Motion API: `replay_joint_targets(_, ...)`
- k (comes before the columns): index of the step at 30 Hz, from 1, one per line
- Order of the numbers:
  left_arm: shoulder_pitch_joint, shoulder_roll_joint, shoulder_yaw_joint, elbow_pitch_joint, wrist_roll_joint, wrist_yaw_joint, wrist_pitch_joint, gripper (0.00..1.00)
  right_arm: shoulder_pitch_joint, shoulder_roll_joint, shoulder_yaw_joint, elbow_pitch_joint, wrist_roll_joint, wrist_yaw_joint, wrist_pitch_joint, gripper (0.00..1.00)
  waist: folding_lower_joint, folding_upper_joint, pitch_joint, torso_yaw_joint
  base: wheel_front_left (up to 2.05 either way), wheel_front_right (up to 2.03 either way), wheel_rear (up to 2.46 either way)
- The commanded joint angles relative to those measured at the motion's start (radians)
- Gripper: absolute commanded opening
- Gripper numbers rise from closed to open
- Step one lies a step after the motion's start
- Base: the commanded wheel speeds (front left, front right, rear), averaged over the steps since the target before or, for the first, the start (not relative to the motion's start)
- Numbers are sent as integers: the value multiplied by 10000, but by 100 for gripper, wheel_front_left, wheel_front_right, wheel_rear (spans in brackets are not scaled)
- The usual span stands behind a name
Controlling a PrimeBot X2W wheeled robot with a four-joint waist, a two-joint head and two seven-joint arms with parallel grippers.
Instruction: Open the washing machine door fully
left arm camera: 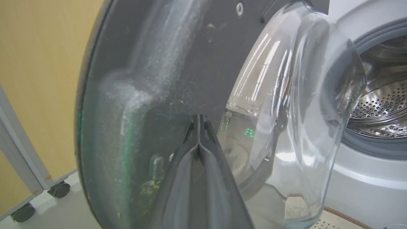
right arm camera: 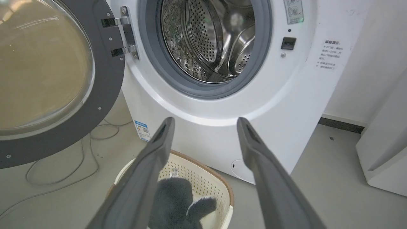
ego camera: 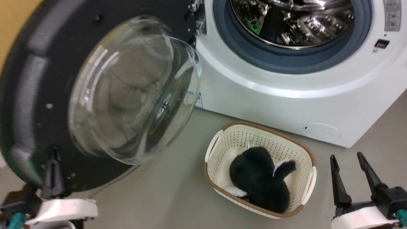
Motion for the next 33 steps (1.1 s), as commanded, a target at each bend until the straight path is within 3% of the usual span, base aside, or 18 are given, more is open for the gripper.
replay_joint_targets(1,-327,6,287,148,-63,-35,-44,0,-184,34,-34,-53,-112,6,-44,100,-1,0,170,-28,0,0,0)
replay_joint_targets(16,-2194,416,2323,1728,79,-679,-44,0,-712,34,11,-115,-475,6,-44,100,-1,0,949,-271,0,0,0)
replay_joint_targets(24,-3495,1388,3148,3671,4,-978,-44,0,-924,-7,58,-129,-551,6,-44,100,-1,0,1280,-431,0,0,0)
replay_joint_targets(33,-4767,2334,3319,5574,146,-1159,-44,0,-1080,-19,124,-41,-576,6,-44,100,-1,0,1432,-565,0,0,0)
